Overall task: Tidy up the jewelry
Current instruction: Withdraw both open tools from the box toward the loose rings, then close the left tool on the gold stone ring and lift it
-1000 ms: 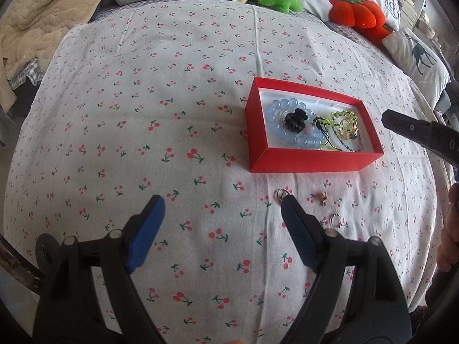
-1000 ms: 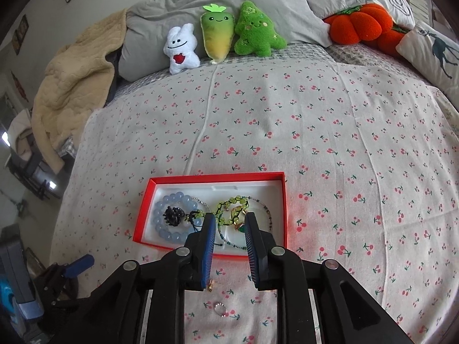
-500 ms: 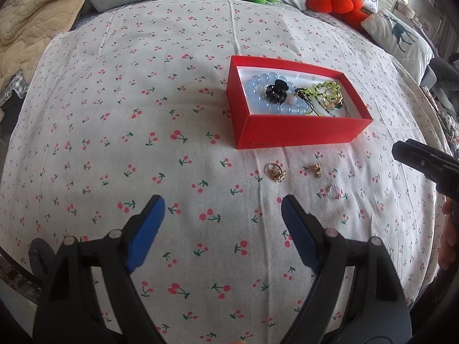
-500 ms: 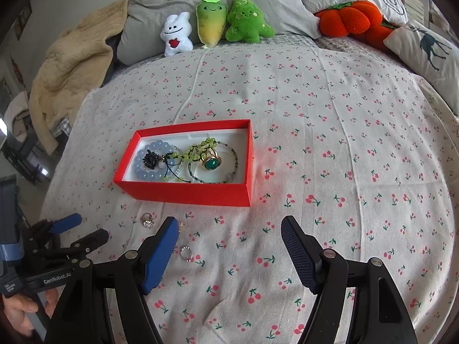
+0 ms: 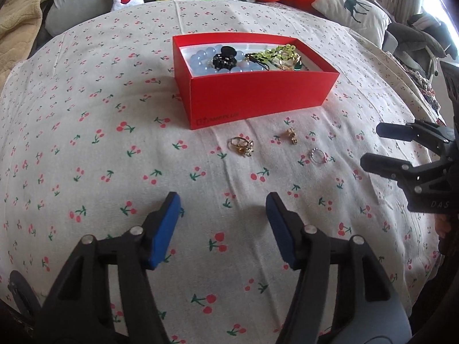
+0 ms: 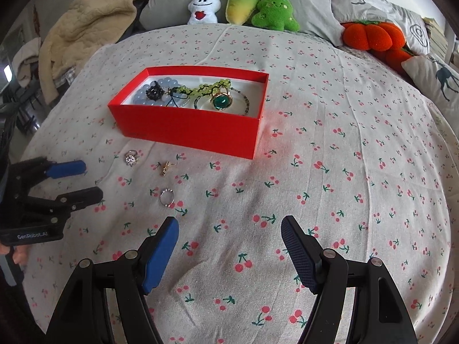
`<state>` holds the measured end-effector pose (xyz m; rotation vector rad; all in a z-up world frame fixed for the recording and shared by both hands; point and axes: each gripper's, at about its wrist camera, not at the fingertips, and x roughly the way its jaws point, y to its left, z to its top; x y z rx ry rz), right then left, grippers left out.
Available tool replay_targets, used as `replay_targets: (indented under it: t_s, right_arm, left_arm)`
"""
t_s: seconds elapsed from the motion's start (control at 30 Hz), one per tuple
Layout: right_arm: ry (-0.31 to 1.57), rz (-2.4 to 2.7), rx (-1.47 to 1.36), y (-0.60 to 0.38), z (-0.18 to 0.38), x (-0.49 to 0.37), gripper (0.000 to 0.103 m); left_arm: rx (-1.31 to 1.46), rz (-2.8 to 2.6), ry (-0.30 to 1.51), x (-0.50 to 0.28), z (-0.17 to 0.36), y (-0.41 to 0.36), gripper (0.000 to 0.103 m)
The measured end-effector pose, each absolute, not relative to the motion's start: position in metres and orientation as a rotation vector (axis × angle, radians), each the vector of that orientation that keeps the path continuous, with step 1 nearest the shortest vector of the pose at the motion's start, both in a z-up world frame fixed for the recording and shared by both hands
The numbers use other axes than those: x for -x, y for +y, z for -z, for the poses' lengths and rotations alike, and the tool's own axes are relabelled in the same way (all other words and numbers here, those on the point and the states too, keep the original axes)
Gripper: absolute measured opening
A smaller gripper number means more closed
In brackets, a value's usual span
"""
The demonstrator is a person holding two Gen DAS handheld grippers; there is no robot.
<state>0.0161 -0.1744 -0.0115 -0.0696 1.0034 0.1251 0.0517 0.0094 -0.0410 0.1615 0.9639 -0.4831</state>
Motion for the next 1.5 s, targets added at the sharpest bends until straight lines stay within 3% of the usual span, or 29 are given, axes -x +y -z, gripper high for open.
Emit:
replay_targets:
  t_s: [0.17, 0.43, 0.67, 1.37, 1.5]
  right_arm:
    - [1.01, -0.154, 0.09, -0.167, 0.015, -0.013, 0.075]
    - [1.017, -0.157, 0.103, -0.167, 0.018, -0.013, 0.075]
    - [1.024, -0.155, 0.108, -0.167, 0.02, -0.012, 0.075]
    - [1.027, -0.146, 0.086, -0.171, 0.02, -0.015, 0.075]
    - [1.027, -0.145, 0.089, -0.171, 0.02, -0.016, 0.075]
  left_arm:
    - [-0.121, 0.511, 0.959, -0.061, 0.042, -0.001, 0.046]
    - [-0.122, 0.508, 0.945, -0.07, 0.045, -0.016, 0.042]
    - [-0.103, 0.462, 0.95, -0.076, 0.046, -0.023, 0.029]
    - [-0.203, 0.546, 0.907, -0.086, 0.049, -0.029, 0.029]
    - [-0.204, 0.539, 0.902, -0.086, 0.047, -0.028, 0.021]
